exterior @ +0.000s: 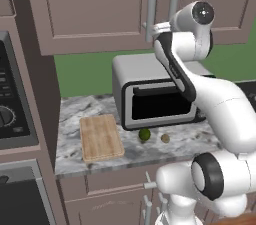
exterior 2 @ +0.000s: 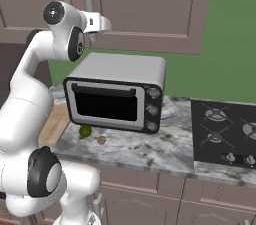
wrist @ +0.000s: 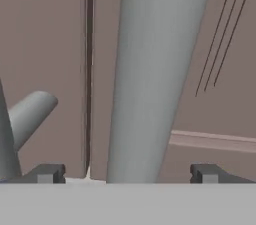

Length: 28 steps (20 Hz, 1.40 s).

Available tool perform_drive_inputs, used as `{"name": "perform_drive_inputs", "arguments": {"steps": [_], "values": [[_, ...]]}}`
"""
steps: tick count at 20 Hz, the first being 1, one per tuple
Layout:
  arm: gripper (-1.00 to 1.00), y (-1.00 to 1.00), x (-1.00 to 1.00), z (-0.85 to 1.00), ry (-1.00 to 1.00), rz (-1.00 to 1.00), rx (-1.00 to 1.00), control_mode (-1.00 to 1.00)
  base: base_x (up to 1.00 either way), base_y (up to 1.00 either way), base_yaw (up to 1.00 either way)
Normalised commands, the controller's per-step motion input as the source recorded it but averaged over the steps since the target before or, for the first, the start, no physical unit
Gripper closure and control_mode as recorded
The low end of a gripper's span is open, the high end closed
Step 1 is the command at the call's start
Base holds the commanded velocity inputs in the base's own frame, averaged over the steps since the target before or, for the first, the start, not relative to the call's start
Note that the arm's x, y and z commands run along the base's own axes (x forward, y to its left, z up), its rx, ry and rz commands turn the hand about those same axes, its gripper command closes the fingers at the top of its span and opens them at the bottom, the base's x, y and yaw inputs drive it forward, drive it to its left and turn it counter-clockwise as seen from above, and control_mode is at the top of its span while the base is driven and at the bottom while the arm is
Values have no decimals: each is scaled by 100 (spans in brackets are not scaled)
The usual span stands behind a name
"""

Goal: Open the cabinet. Place the bowl and condiment on the counter. Then place the lime and garlic on the cutting board.

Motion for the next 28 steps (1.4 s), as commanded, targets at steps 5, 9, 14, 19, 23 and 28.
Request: {"name": "perform_drive_inputs", "arguments": {"steps": [5, 9, 14, 19, 23, 28], "values": [[-100, -7, 49, 0, -2, 0, 0, -100, 0, 0, 0], [100, -14, 37, -1, -9, 0, 0, -100, 0, 0, 0], [100, -10, 17, 0, -3, 0, 0, -100, 0, 0, 0], [100, -11, -11, 2, 1, -1, 1, -100, 0, 0, 0], [100, -32, -88, 13, 0, -3, 3, -100, 0, 0, 0], [100, -19, -100, 3, 2, -7, 0, -100, 0, 0, 0]]}}
